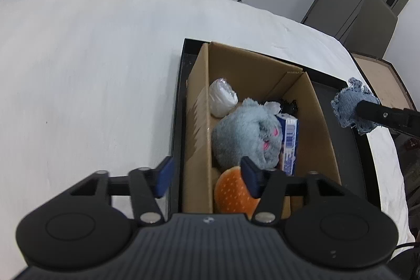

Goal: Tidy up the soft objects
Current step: 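Carry the cloth with the right gripper and release it into the box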

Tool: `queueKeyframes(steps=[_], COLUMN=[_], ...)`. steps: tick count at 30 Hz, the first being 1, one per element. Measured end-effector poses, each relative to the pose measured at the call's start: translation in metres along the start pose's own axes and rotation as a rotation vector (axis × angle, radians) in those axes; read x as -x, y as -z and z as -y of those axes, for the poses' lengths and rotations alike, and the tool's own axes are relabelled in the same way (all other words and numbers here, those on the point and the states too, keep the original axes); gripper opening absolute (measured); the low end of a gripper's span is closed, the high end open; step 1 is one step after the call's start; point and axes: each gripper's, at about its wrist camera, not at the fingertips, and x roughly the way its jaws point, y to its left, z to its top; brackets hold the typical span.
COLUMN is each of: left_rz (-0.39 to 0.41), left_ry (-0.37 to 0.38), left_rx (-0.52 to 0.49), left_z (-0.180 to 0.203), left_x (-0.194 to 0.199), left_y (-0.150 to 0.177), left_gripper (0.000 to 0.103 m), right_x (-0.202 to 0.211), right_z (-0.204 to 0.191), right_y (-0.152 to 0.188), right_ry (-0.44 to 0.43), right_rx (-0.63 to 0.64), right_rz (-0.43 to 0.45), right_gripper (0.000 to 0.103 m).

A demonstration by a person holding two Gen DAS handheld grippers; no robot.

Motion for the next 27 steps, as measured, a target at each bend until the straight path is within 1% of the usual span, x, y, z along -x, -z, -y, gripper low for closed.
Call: queueKeyframes(steps=[2,3,5,7,15,20,27], left_rz=[-0.004,-0.004,0.000,-0.001,0.021,0.023,0.021], left_ry=[0.006,0.010,0.018,0.040,0.050,0.059,0.071], left_rx=[0.003,0.004,0.009,0.024,0.027,0.041,0.044], left_z=[-0.003,-0.004,-0.007,-0.010,-0.013,-0.015,-0.018], left_x=[-0.001,0.000,0.000,-0.001,0.000,-0.001,0.000], left_y=[0.002,0.003,0.005,0.006,0.011,0.011,0.012], left_gripper=[0.035,0.032,0.017,0.015,0.015,0.015,0.015], right_x=[0.002,0.002,0.002,0.001,0.001,-0.003,-0.003], right_z=[-0.007,-0.010,-0.017,-0.024,-0.041,-0.046,-0.053], right_y=[0.001,0.002,0.002,0.004,0.013,0.020,0.021], right_ry=[-0.008,-0.013,-0.022,-0.028,-0.044,-0.051,-0.049], right_rx=[0.007,0.012,0.023,0.035,0.065,0.069,0.082], right_rz=[-0.007,-0.012,-0.022,-0.032,-0.078,-0.114,-0.121], right_gripper=[0.020,0.020,0.020,0.020,0.020,0.023,0.024])
